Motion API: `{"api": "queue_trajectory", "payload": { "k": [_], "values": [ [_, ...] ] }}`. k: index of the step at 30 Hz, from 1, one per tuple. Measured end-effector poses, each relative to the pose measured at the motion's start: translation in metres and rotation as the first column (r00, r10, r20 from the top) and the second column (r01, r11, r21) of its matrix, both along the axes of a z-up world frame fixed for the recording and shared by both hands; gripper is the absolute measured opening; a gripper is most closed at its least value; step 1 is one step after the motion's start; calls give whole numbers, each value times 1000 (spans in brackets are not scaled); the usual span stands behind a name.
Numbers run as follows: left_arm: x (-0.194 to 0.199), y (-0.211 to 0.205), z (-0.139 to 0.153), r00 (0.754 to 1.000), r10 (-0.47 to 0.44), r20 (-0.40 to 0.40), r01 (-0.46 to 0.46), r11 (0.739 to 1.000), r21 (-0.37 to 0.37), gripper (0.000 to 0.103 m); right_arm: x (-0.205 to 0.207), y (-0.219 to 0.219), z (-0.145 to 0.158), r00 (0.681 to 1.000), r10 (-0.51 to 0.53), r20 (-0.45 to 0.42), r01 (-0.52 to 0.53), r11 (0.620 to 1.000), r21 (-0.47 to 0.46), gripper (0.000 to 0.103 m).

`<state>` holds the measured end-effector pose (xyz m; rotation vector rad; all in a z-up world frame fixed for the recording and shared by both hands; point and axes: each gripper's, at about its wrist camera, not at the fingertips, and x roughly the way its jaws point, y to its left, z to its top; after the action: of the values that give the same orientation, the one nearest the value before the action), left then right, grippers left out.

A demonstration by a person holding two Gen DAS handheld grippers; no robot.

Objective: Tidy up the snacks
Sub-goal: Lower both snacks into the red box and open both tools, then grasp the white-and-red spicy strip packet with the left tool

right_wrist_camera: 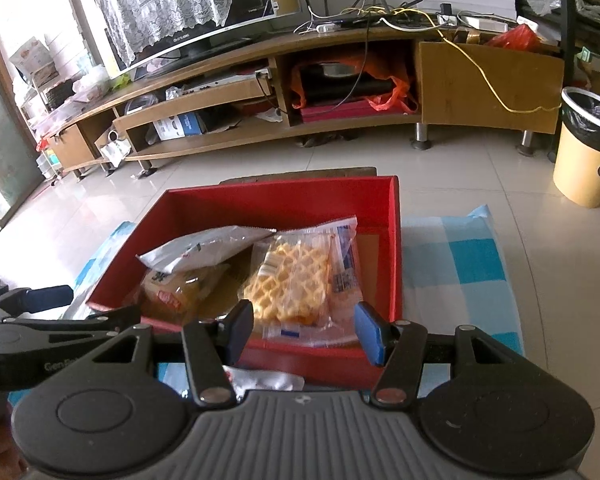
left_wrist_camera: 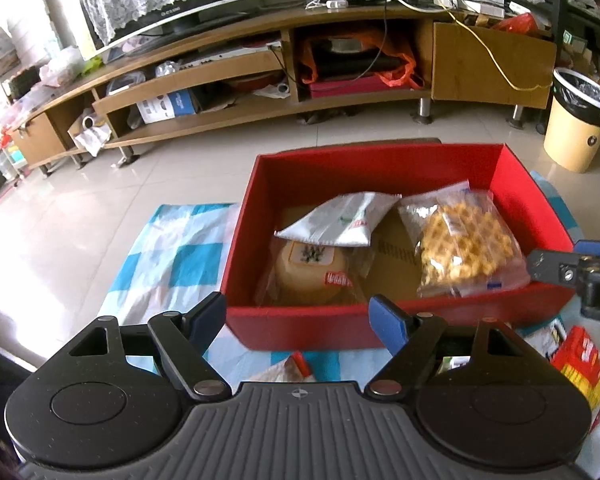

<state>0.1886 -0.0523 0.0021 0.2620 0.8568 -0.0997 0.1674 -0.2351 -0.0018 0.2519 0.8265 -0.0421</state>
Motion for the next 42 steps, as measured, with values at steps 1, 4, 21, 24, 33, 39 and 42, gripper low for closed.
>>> {"api": "queue_trajectory", "payload": {
  "k": [1, 4, 21, 24, 33, 39, 42],
  "values": [
    [-2, 2, -1, 1000, 1, -4, -1, 1000, 3, 84, -3, 0, 0, 1000, 2, -3, -2, 1000, 1, 52],
    [-6, 7, -3, 1000, 9, -11, -8, 1000, 9, 84, -10, -1, -3, 1000, 3, -16, -3, 1000, 0, 52],
    [-10, 47, -27, 992, -66, -106, 69, 997, 23, 87, -31, 16, -6, 997, 60, -44, -60, 998, 13, 53],
    [1, 54, -43, 987, -94, -128, 99, 994, 39, 87, -33, 16, -10, 996, 69, -55, -68, 998, 17, 53],
    [29, 70, -64, 969, -140, -203, 130, 989, -64, 87, -26, 22, -21, 991, 94, -94, -91, 995, 37, 53],
    [-1, 75, -68, 951, -184, -250, 166, 982, -94, 94, -24, 22, -21, 990, 101, -99, -97, 994, 40, 53],
    [-22, 74, -67, 934, -222, -280, 200, 974, -103, 94, -27, 21, -17, 991, 102, -86, -97, 994, 55, 53]
  ]
}}
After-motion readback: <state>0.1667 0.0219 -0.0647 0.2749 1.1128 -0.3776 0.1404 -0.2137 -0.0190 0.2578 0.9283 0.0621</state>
